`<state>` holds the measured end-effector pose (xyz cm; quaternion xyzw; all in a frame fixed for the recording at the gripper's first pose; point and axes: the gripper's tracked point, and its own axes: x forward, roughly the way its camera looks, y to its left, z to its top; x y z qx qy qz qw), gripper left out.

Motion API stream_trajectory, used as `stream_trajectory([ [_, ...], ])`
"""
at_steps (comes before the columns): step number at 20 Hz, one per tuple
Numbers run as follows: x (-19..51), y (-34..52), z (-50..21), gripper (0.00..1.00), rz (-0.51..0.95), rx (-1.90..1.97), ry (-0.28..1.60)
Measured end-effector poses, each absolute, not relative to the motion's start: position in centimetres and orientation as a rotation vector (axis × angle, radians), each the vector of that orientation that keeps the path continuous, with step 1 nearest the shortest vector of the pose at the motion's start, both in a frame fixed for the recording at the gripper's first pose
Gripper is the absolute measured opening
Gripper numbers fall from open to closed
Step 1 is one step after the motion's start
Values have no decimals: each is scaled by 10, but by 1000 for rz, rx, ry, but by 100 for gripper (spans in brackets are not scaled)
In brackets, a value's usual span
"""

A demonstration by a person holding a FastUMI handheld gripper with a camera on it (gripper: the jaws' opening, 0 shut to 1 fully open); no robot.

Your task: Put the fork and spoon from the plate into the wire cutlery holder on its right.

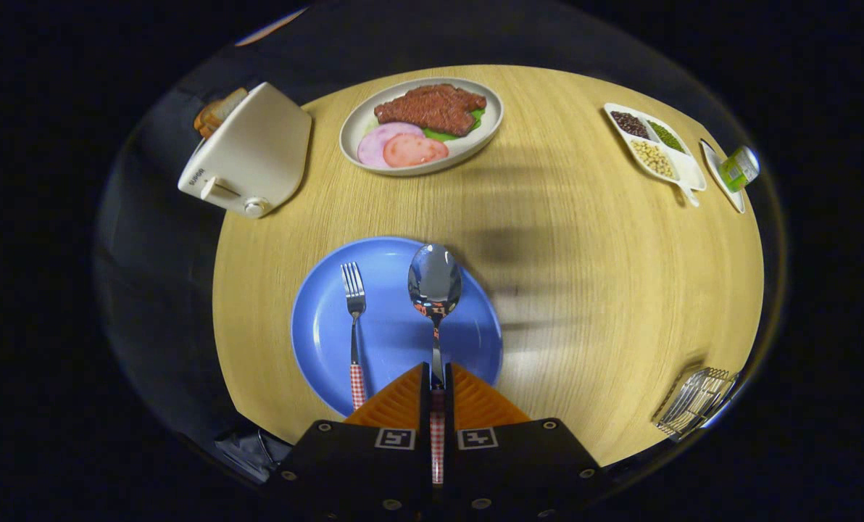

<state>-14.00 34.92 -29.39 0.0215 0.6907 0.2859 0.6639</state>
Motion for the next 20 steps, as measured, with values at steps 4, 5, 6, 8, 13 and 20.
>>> stream_trajectory([
  [4, -126, 308, -273, 7, 615, 120, 1523],
  [5, -123, 293, -267, 7, 600, 135, 1512],
  [6, -119, 277, -262, 7, 580, 145, 1509],
  [8, -115, 242, -256, 7, 538, 157, 1499],
  [13, -112, 130, -254, 7, 388, 160, 1506],
  [20, -147, 44, -273, 7, 304, 167, 1616],
])
